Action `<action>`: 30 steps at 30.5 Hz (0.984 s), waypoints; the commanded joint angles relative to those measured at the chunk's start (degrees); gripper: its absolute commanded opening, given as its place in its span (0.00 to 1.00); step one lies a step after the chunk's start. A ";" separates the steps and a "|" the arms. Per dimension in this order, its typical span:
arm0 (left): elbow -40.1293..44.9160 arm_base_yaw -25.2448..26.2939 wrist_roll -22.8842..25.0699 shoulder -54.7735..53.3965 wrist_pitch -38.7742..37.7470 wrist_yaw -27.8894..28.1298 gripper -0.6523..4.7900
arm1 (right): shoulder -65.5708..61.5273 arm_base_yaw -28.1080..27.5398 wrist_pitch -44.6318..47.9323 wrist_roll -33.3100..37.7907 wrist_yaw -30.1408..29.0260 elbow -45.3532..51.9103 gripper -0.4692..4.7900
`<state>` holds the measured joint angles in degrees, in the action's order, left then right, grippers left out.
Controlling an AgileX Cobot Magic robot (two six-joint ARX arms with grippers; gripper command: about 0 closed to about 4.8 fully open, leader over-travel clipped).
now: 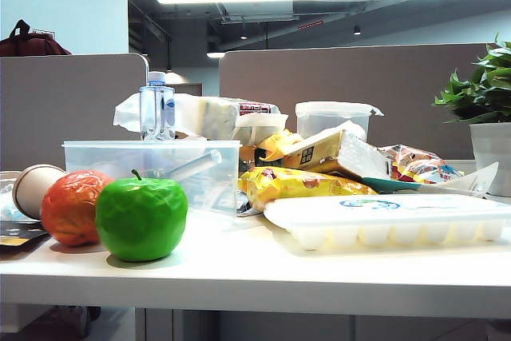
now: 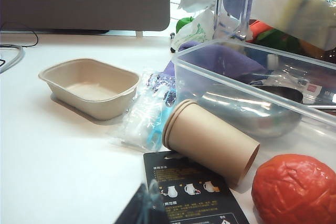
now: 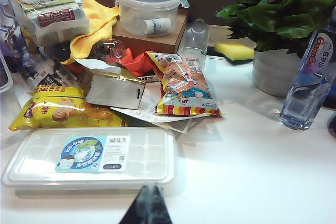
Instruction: Pick up the metal ice scoop from the table and place it inside the transparent plastic box.
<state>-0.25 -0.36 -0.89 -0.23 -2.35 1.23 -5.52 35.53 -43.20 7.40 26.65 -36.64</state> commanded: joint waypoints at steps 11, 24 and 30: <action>-0.13 -0.09 0.22 -0.07 0.74 0.04 0.11 | 5.31 -9.75 34.32 -3.93 -2.05 16.55 0.09; -0.13 -0.09 0.22 -0.07 0.72 0.02 0.11 | 5.33 -28.92 49.03 6.54 -29.51 32.30 0.09; -0.13 -0.09 0.22 -0.07 0.72 0.02 0.11 | 5.35 -30.23 50.05 6.54 -30.49 35.85 0.09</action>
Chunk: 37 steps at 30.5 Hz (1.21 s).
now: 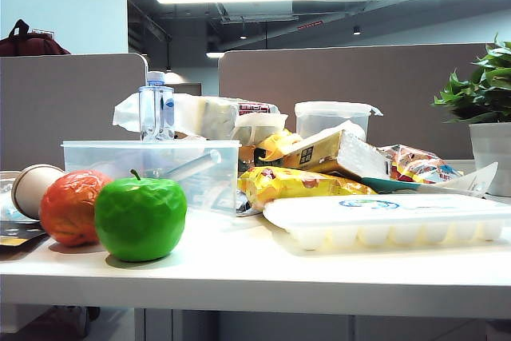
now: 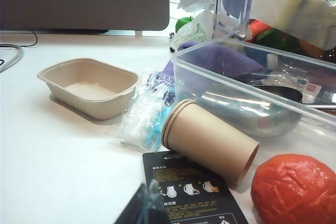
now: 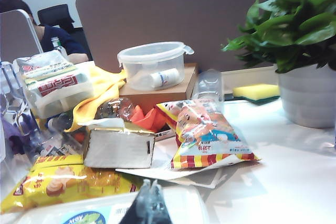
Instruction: Pick up the metal ice scoop from the table and place it inside the transparent plastic box.
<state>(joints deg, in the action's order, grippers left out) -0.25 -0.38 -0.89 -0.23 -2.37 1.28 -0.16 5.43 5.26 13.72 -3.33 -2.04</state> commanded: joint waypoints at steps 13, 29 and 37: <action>-0.13 -0.07 0.22 -0.07 0.74 -0.02 0.11 | 0.00 -0.26 -0.37 -5.70 -0.42 1.64 0.09; -0.13 -0.07 0.22 -0.07 0.74 -0.02 0.11 | 0.00 -0.24 -0.76 -7.56 0.81 1.64 0.09; -0.13 -0.07 0.22 -0.07 0.74 -0.02 0.11 | 0.00 -0.20 -0.79 -7.54 0.79 1.62 0.09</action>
